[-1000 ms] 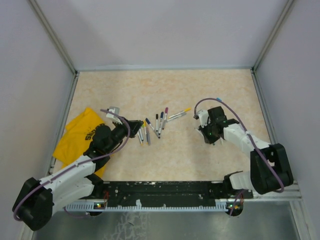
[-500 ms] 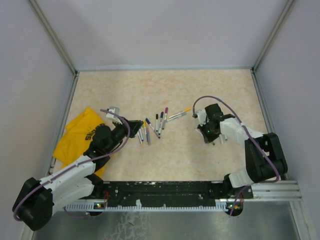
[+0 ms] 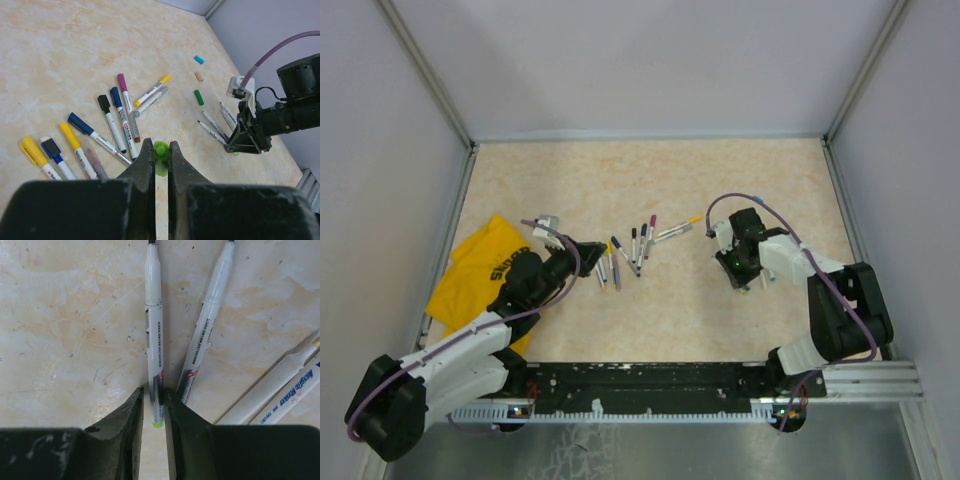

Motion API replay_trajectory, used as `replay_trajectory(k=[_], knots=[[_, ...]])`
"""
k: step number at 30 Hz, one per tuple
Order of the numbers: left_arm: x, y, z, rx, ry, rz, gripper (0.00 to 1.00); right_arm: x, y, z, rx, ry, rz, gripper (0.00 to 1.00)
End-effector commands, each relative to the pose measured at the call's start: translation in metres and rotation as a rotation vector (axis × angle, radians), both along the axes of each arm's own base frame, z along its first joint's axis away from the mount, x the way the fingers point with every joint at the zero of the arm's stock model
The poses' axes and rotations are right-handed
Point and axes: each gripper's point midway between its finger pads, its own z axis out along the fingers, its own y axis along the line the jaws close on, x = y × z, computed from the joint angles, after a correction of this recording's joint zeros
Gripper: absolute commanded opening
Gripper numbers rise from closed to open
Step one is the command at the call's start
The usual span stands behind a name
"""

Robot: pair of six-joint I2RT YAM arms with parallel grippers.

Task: Open the pen caps
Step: Place the pen at the center of the board.

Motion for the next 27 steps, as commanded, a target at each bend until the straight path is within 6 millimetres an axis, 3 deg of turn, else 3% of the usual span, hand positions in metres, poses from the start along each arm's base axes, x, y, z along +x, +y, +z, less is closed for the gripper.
replay_trajectory(k=[1, 9, 27], knots=[[-0.001, -0.001, -0.001, -0.015, -0.002, -0.009, 0.00, 0.009, 0.000, 0.007, -0.012, -0.018, -0.014, 0.23], [-0.003, -0.005, -0.001, -0.022, 0.004, -0.034, 0.00, 0.011, 0.000, 0.012, -0.010, -0.033, -0.013, 0.24], [-0.020, -0.028, -0.003, -0.044, 0.022, -0.199, 0.00, 0.021, 0.004, 0.042, 0.027, -0.132, 0.015, 0.26]])
